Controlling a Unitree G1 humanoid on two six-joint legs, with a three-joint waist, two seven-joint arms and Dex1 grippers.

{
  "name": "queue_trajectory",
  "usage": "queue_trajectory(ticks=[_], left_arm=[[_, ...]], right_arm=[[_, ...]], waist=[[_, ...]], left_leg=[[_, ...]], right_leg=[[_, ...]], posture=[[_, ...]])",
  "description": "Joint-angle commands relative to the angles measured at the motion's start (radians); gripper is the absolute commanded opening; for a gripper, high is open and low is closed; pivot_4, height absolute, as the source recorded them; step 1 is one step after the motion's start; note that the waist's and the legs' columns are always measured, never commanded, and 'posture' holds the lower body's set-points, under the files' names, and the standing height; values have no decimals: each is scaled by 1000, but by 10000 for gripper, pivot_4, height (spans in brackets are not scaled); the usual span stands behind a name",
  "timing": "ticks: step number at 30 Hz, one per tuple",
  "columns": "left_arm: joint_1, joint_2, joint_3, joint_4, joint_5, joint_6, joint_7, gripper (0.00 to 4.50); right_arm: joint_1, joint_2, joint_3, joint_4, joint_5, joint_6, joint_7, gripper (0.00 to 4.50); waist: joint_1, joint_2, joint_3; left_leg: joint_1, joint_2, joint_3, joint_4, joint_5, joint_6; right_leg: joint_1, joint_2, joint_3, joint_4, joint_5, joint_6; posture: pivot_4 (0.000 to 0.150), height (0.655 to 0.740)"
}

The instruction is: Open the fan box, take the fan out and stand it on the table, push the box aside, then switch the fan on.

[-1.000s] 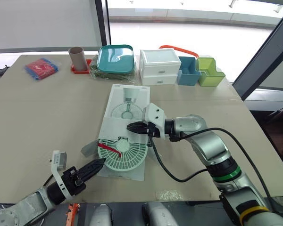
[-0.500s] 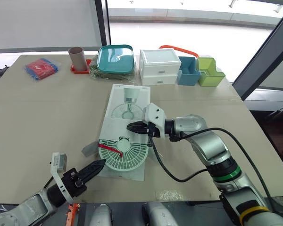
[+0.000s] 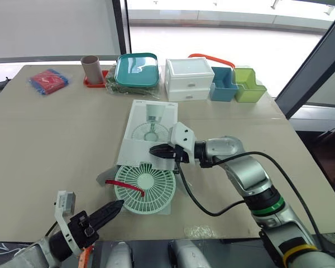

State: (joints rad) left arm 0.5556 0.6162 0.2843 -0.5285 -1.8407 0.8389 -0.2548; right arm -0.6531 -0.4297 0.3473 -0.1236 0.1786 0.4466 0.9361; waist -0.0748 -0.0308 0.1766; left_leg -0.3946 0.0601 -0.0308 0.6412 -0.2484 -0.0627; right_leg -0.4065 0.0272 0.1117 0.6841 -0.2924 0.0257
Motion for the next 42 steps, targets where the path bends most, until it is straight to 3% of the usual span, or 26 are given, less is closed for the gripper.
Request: queue_trajectory(ticks=[1, 12, 25, 26, 28, 30, 31, 36, 42], left_arm=[[124, 24, 74, -86, -49, 31, -81, 10357], [268, 76, 109, -132, 20, 78, -199, 10357], [262, 67, 99, -134, 114, 62, -264, 10357], [263, 70, 95, -135, 128, 65, -267, 18144], [266, 71, 94, -135, 131, 67, -278, 20100], [267, 70, 94, -136, 126, 64, -271, 29354], [270, 69, 98, -141, 120, 61, -274, 29354], [273, 84, 124, -125, 164, 60, -297, 44405], [279, 144, 215, -86, 295, 62, -425, 44405]], right_arm=[[3, 6, 5, 2, -9, -6, 1, 0], [1, 6, 6, 6, -9, -12, 9, 0], [1, 8, 8, 5, -9, -11, 10, 0], [0, 9, 10, 7, -11, -12, 10, 0], [-1, 9, 10, 8, -11, -13, 11, 0], [-1, 10, 11, 9, -10, -13, 12, 0], [-1, 9, 12, 10, -12, -16, 13, 0], [-2, 11, 13, 15, -12, -18, 15, 0], [-4, 15, 14, 16, -12, -20, 21, 0]], waist=[[0, 0, 0], [-1, 0, 0], [-1, 0, 0], [0, 0, 0], [0, 0, 0], [0, 0, 0], [0, 0, 0], [0, 0, 0], [-1, 0, 0]], left_leg=[[0, 0, 0, 0, 0, 0], [0, 0, 0, -1, 0, 0], [0, 0, 0, -1, 0, 0], [0, 0, 0, -1, 0, 0], [0, 0, 0, -1, 0, 0], [0, 0, 0, -1, 0, 0], [0, 0, 0, -1, 0, 0], [0, 0, 0, -1, 0, 0], [1, 0, 0, -1, 0, 0]], right_leg=[[0, 0, 0, 0, 0, 0], [0, 0, 0, 0, -1, -1], [-1, 0, 0, 0, -1, -1], [-1, 0, 0, 0, -1, -1], [-1, 0, 0, 0, -1, -1], [0, 0, 0, 0, -1, -1], [0, 0, 0, 0, -1, -1], [0, 0, 0, 0, -1, -1], [0, 0, 0, 0, -1, -1]], posture=[[1500, 7400], [1500, 7400], [1500, 7400], [1500, 7400], [1500, 7400], [1500, 7400], [1500, 7400], [1500, 7400], [1500, 7400]])
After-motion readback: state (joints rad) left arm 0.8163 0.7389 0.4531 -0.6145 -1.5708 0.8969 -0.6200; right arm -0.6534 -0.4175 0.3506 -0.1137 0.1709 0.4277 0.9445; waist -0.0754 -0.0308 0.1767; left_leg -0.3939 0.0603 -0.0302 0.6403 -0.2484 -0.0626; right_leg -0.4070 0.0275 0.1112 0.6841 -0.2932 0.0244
